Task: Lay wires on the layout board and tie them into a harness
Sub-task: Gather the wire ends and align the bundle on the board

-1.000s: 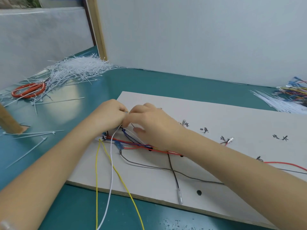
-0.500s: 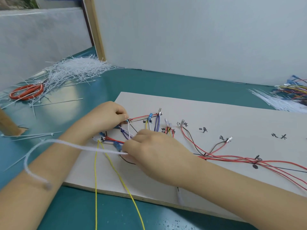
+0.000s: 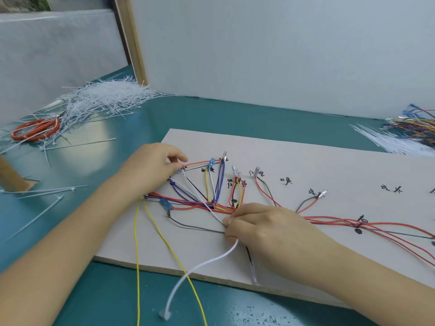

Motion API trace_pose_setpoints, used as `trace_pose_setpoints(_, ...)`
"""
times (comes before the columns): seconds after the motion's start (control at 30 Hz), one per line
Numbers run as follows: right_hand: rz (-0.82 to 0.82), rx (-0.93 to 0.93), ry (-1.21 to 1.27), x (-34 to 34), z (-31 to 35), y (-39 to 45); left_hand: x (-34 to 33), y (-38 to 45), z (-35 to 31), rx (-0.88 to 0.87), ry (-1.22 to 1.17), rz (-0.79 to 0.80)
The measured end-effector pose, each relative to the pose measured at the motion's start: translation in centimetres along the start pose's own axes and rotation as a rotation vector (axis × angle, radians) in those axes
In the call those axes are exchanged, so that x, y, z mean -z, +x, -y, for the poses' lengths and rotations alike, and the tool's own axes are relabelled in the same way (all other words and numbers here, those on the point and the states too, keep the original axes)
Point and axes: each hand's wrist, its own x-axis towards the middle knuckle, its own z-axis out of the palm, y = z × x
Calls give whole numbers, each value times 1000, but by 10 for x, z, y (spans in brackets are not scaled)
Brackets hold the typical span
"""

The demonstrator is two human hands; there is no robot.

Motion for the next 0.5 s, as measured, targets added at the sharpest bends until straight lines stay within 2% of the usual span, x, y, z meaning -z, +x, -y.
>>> trace_pose_setpoints(0.07, -36, -7, -8, 0, -1, -2, -1, -9, -14, -167, 104, -60)
trace_pose_setpoints(0.1, -41, -6, -10, -1, -1, -2, -1, -14, -22, -277, 43, -16)
trace_pose_setpoints(0.17, -29, -11, 16, -1, -5, -3, -1, -24, -38, -433, -151, 221)
trace_pose_setpoints(0.23, -34, -17, 47, 2, -11, -7, -4, -29, -47, -473, -184, 390)
trace_pose_setpoints(0.33, -67, -28, 102, 9, -16, -17, -10, -29, -47, -502, -128, 363)
trace_pose_setpoints(0.5, -140, -150, 344, 25, -35, -51, -12, -30, -51, -528, -86, 326)
